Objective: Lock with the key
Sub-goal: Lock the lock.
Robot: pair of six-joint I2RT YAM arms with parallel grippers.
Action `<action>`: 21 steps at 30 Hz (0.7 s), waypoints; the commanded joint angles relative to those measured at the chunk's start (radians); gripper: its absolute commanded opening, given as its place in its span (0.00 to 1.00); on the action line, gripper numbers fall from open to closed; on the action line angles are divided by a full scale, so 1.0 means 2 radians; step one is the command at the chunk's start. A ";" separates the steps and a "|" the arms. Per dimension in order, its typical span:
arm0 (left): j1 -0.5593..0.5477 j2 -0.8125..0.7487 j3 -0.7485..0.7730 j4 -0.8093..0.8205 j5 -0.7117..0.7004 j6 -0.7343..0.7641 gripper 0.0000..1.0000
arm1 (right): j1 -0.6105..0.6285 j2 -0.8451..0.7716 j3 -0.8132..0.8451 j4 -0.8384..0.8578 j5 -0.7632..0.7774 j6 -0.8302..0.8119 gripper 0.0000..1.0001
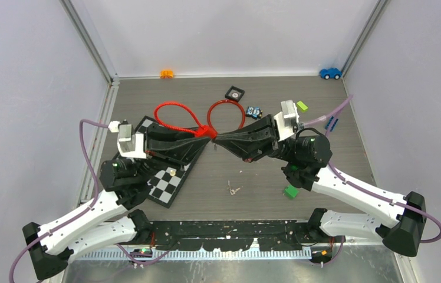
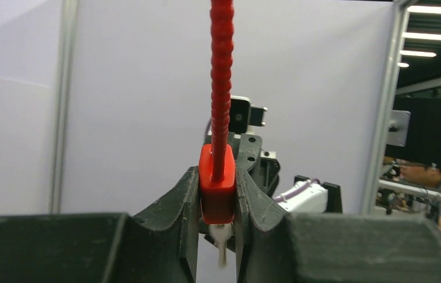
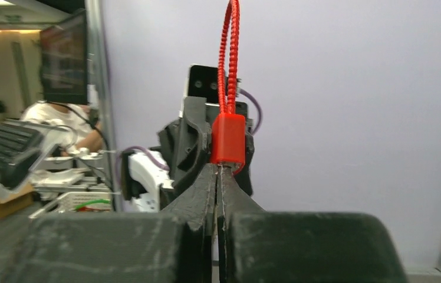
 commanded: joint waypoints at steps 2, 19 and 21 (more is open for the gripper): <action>-0.003 0.007 0.024 0.037 0.075 -0.008 0.00 | 0.004 0.010 0.023 0.066 -0.077 0.115 0.01; -0.003 0.004 0.024 0.041 0.084 -0.004 0.00 | 0.004 -0.043 0.016 -0.026 -0.066 0.045 0.01; -0.003 0.004 0.023 0.041 0.084 -0.003 0.00 | 0.004 -0.055 0.013 -0.054 -0.055 0.031 0.04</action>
